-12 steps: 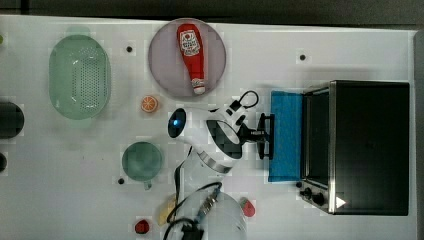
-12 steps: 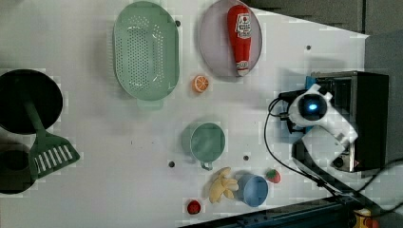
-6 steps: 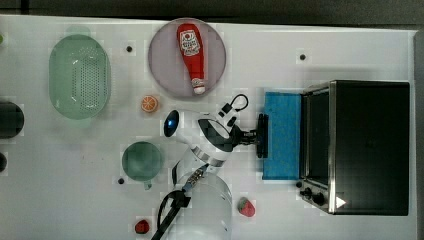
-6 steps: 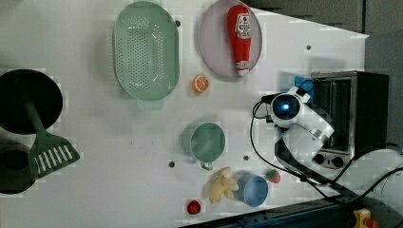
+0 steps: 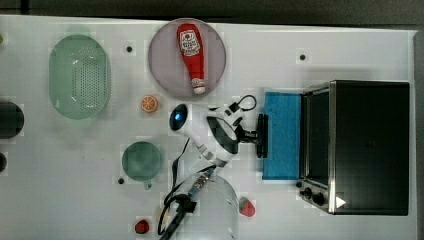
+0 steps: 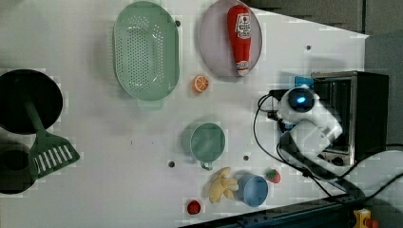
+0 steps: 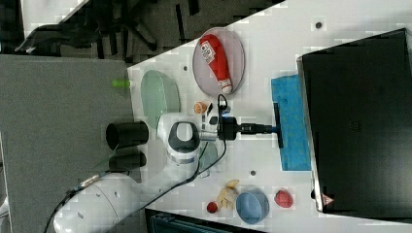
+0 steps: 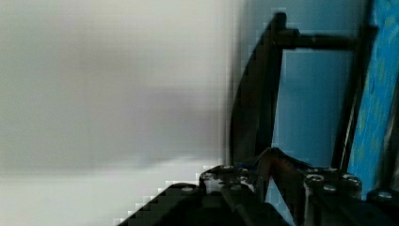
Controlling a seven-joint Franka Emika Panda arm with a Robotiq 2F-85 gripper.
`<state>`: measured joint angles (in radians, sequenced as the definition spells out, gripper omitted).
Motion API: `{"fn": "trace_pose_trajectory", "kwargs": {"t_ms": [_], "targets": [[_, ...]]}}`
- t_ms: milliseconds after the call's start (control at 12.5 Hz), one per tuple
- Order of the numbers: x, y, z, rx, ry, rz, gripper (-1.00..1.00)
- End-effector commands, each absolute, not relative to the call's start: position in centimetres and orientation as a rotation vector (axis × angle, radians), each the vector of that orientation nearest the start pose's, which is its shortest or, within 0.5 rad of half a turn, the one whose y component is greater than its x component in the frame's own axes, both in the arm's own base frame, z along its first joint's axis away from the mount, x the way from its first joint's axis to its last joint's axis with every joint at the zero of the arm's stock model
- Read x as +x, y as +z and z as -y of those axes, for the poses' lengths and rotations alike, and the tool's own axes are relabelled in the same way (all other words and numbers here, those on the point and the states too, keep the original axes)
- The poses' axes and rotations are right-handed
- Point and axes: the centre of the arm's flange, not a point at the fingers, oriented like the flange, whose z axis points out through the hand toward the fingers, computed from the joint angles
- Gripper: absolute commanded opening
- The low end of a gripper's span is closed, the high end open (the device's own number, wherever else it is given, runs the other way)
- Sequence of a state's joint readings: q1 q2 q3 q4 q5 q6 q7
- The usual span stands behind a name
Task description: Flap open oven.
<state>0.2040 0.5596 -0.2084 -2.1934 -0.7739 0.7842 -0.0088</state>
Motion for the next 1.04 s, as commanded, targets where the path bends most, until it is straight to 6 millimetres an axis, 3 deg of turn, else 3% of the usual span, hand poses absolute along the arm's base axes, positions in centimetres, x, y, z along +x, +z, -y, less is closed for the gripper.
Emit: {"fn": "trace_pose_trajectory", "kwargs": {"t_ms": [80,240,400,560,720,880,1040], "targets": [[54.9,21.8,-0.6,2.662,0.036,0.551,-0.65],[55.6,28.9,-0.2,2.747,0.058,0.889,-0.65],[54.9,36.4,0.4,2.790,0.008,1.132,-0.65],[53.7,43.6,1.2,2.811,-0.018,1.227,-0.65],[53.0,50.5,2.3,2.832,0.068,1.272,-0.65],[51.6,54.5,3.4,2.821,0.053,1.316,-0.65],[50.5,56.5,4.0,2.778,-0.005,1.385,-0.65]]}}
